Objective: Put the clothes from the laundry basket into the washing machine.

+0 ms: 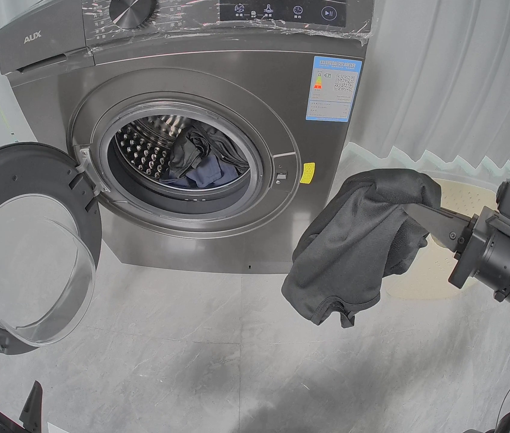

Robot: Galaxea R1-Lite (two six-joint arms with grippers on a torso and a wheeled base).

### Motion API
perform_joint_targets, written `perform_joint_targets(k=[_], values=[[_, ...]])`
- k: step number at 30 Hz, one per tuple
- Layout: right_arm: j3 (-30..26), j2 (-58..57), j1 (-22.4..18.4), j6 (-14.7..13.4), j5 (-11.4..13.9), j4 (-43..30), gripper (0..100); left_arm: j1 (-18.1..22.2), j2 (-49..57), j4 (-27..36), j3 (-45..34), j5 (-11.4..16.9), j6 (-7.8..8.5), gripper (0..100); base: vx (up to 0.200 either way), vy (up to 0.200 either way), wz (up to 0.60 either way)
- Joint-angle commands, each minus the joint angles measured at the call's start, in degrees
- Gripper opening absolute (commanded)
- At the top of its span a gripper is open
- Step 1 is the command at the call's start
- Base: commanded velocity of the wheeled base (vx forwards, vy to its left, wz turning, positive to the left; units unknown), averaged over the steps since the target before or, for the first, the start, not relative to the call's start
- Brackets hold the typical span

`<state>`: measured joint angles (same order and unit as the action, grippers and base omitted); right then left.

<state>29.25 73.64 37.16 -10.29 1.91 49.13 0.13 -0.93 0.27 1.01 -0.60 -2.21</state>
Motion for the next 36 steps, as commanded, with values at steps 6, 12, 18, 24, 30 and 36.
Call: perform_joint_targets(k=[6,12,18,24,30,36], values=[[0.02,0.54,-0.07,0.01,0.02,0.09,0,-0.05,0.75,0.0,-0.92,-0.02,-0.08,100,0.0,0.067,0.0],[0.02,0.54,-0.07,-0.08,0.02,0.09,0,0.04,0.75,0.0,-0.92,-0.11,-0.08,100,0.0,0.2,0.0],[0.02,0.54,-0.07,-0.08,0.02,0.09,0,-0.05,0.75,0.0,-0.92,-0.11,-0.08,100,0.0,0.2,0.0],[-0.07,0.62,-0.07,-0.08,-0.07,0.0,0,0.04,0.75,0.0,-0.92,-0.11,-0.08,100,0.0,0.033,0.0],[-0.07,0.54,-0.07,-0.08,-0.07,0.0,0,0.04,0.75,0.0,-0.92,-0.11,0.01,100,0.067,0.0,0.0],[-0.07,0.54,-0.07,-0.08,-0.07,0.0,0,0.04,0.75,0.0,-0.84,-0.02,0.01,100,0.2,0.0,0.0]])
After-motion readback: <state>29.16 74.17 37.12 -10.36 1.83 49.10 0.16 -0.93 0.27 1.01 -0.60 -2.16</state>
